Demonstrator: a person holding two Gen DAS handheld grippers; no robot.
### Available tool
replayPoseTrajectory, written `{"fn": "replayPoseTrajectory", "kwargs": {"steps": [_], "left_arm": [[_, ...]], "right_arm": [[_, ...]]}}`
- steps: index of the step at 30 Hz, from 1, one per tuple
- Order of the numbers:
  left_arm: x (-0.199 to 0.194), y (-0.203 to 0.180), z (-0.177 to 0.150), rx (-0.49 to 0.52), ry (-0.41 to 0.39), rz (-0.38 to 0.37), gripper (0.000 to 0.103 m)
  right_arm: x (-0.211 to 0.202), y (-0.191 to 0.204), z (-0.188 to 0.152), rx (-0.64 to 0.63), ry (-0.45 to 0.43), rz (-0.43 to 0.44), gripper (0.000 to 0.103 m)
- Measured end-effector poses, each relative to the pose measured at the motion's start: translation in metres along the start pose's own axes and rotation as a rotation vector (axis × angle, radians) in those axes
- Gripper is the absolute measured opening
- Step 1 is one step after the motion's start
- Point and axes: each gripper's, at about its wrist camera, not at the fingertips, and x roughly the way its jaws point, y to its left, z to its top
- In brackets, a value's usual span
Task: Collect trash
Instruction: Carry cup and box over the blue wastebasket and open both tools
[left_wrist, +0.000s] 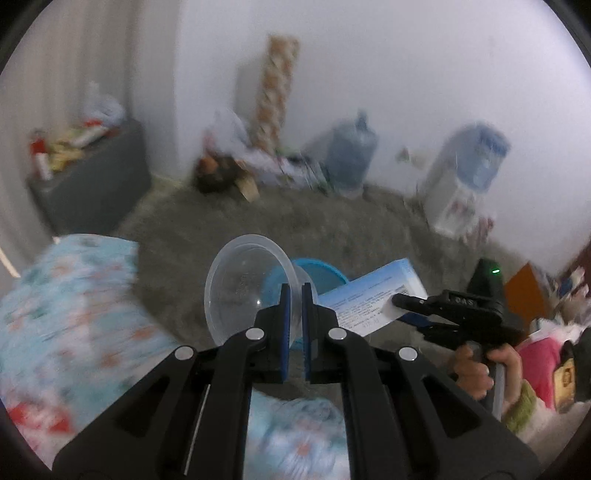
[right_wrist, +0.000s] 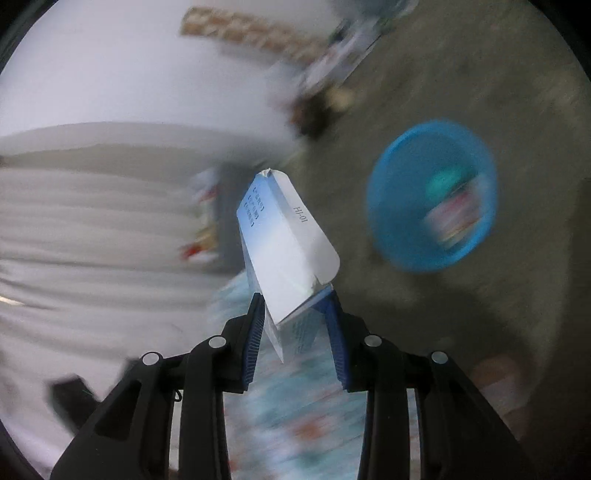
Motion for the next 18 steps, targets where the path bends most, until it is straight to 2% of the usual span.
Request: {"fn": "replayPoseTrajectory", "kwargs": {"steps": [4, 7, 9, 10, 11, 12, 13, 16, 18], "left_arm": [[0.113, -0.033, 0.016, 0.042, 0.147, -0.036, 0.004], [0.177, -0.050, 0.024, 0.048, 0.218, -0.047, 0.004], [0.205, -0.053, 0.026, 0.050, 0.238, -0.047, 0.004], [0.223, -0.056, 0.027, 0.050, 0.253, -0.041, 0.013], [0.233, -0.055, 0.026, 0.042, 0.261, -0.032, 0.034], [0.244, -0.053, 0.025, 0.023, 0.265, -0.012, 0.043], [0.250, -0.049, 0.023, 0.004, 0.256, 0.010, 0.049], [0.256, -0.037, 0.018, -0.052, 0.257, 0.034, 0.049], [0.252, -0.034, 0.016, -0.076, 0.259, 0.020, 0.049]], "right_arm": [[0.026, -0.033, 0.022, 0.058, -0.042, -0.080, 0.033], [0.058, -0.053, 0.040, 0.108, -0.039, -0.111, 0.034], [0.078, -0.061, 0.050, 0.127, -0.039, -0.136, 0.037], [0.093, -0.067, 0.059, 0.122, -0.031, -0.154, 0.041], [0.109, -0.074, 0.067, 0.119, -0.006, -0.181, 0.046], [0.124, -0.082, 0.069, 0.128, 0.014, -0.219, 0.054], [0.132, -0.087, 0.072, 0.140, 0.025, -0.248, 0.055], [0.138, -0.108, 0.070, 0.168, 0.028, -0.317, 0.055], [0.130, -0.113, 0.060, 0.193, 0.017, -0.286, 0.055]]}}
